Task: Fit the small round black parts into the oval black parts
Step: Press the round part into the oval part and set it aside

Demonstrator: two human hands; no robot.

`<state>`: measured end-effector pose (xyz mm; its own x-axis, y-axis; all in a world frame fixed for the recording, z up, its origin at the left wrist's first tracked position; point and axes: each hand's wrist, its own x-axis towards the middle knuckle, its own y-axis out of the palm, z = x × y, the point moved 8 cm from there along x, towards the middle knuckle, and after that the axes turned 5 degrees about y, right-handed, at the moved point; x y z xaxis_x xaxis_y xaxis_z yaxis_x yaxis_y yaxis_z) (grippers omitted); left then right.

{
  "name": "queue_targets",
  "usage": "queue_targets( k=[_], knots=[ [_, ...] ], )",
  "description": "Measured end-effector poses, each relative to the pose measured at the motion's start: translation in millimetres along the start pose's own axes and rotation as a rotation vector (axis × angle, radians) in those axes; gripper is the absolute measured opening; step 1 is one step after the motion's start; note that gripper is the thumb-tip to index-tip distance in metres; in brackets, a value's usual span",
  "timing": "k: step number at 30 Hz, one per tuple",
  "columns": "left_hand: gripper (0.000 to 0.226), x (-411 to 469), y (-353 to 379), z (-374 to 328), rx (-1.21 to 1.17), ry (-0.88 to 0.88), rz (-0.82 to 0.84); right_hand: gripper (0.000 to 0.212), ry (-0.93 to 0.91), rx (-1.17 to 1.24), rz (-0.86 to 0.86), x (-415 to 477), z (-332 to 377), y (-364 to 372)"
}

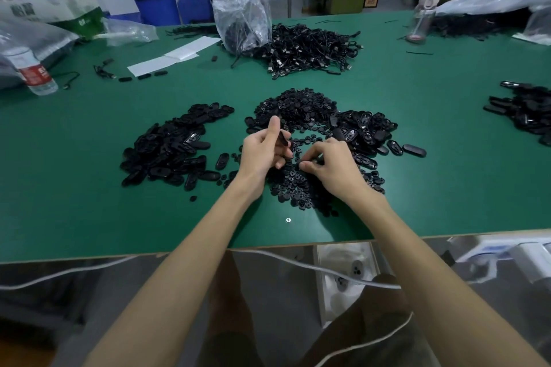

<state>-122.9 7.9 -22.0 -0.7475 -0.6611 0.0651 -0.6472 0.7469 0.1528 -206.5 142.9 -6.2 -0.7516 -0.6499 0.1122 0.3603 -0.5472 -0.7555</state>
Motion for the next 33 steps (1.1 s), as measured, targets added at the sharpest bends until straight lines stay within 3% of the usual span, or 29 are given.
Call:
queue_targets(
  k=[6, 17, 28, 33],
  knots=[
    [0.039, -8, 6, 1, -0.126, 0.059, 0.023, 0.005, -0.026, 0.063, -0.044, 3, 0, 0],
    [0.029, -11, 2, 3, -0.041, 0.120, -0.002, 0.009, 0.100, 0.441, -0.248, -1, -21, -16],
    [0.030, -10, 2, 4, -0.099, 0.084, 0.007, 0.018, 0.136, 0.778, -0.200, -1, -39, -18],
    [0.016, -10, 3, 1, 0.003, 0.153, 0.047, 0.018, 0.103, 0.826, -0.182, -2, -37, -18]
  ],
)
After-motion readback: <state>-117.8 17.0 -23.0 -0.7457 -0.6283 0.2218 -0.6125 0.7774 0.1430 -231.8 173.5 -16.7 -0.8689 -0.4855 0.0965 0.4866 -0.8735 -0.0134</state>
